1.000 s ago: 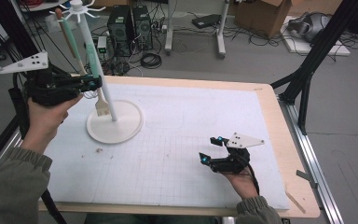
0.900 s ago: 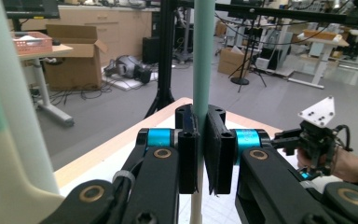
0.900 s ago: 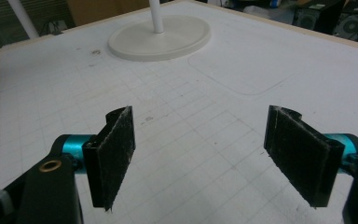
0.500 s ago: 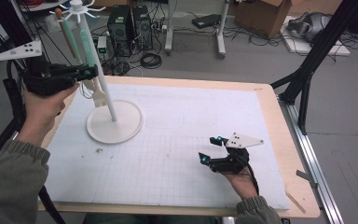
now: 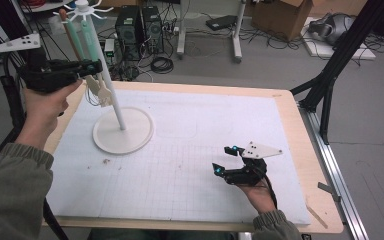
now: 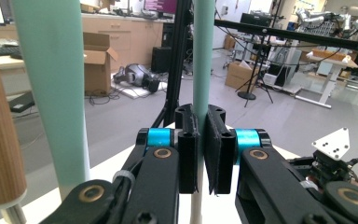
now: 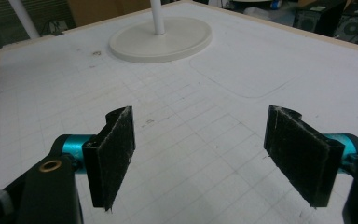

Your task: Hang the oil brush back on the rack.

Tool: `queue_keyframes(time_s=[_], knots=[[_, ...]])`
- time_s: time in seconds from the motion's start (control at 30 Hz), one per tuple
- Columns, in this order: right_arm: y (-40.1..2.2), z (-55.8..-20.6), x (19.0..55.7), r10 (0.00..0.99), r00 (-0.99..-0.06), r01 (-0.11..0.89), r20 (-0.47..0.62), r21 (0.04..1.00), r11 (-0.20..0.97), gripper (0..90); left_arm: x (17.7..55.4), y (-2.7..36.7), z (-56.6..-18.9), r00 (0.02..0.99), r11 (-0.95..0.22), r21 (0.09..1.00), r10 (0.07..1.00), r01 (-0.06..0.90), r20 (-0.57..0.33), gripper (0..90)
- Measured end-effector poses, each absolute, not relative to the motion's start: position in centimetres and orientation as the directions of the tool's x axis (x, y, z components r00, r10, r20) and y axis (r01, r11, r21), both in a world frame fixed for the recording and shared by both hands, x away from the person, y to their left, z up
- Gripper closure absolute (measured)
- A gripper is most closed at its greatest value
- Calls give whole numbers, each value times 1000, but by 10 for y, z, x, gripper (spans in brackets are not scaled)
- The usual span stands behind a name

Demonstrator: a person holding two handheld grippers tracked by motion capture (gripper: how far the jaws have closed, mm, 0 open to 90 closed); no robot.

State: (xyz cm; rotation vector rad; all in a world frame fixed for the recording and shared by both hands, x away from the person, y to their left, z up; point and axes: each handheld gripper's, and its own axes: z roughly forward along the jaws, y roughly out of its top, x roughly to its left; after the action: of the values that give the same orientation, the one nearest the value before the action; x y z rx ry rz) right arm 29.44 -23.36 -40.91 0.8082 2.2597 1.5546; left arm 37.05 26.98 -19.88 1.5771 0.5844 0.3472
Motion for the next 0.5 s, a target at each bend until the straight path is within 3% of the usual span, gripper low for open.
queue_keyframes(time_s=[0.5], knots=[[-232, -407, 293, 584, -808, 278, 78, 924, 261, 237, 375, 270, -202, 814, 18, 986, 562, 167, -148, 839]])
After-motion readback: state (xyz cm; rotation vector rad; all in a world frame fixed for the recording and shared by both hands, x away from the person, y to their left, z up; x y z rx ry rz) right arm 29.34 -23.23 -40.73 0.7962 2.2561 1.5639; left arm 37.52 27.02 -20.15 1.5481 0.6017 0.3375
